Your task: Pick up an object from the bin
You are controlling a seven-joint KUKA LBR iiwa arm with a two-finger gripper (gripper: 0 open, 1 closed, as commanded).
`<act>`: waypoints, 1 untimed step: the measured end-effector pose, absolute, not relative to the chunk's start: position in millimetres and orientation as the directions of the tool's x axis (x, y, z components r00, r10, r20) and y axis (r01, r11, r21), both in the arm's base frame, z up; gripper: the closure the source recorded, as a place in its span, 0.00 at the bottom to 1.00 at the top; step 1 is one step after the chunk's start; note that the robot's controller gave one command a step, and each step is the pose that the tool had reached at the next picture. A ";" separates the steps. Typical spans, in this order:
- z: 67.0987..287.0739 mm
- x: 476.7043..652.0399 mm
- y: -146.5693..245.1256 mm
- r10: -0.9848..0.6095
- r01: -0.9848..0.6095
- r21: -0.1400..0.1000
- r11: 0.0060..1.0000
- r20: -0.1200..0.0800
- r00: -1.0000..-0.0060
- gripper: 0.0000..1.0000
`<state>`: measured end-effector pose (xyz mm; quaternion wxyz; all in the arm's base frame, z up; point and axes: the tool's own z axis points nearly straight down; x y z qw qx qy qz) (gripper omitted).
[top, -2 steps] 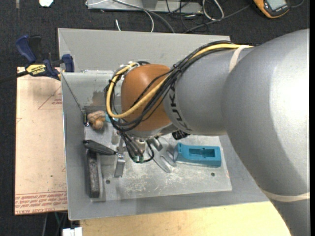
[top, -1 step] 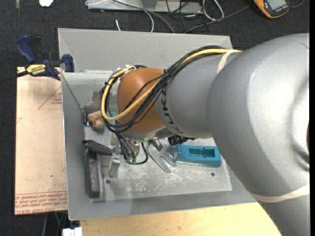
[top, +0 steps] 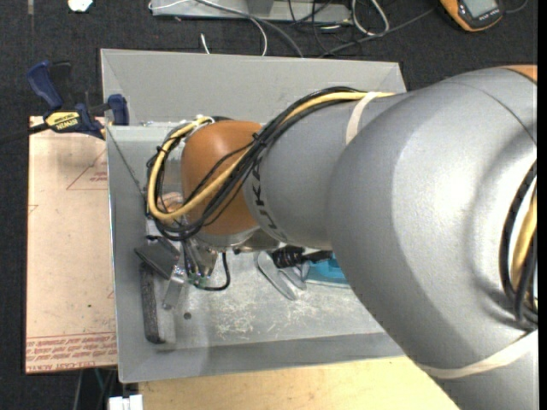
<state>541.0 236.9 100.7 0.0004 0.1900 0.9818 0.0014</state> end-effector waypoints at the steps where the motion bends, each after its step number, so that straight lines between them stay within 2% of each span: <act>1: 71.2 534.5 231.4 0.417 0.417 0.004 0.909 -0.003 -0.909 0.00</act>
Offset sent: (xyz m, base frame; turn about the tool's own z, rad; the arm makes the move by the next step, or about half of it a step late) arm 0.0004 0.0012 -0.0307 0.5249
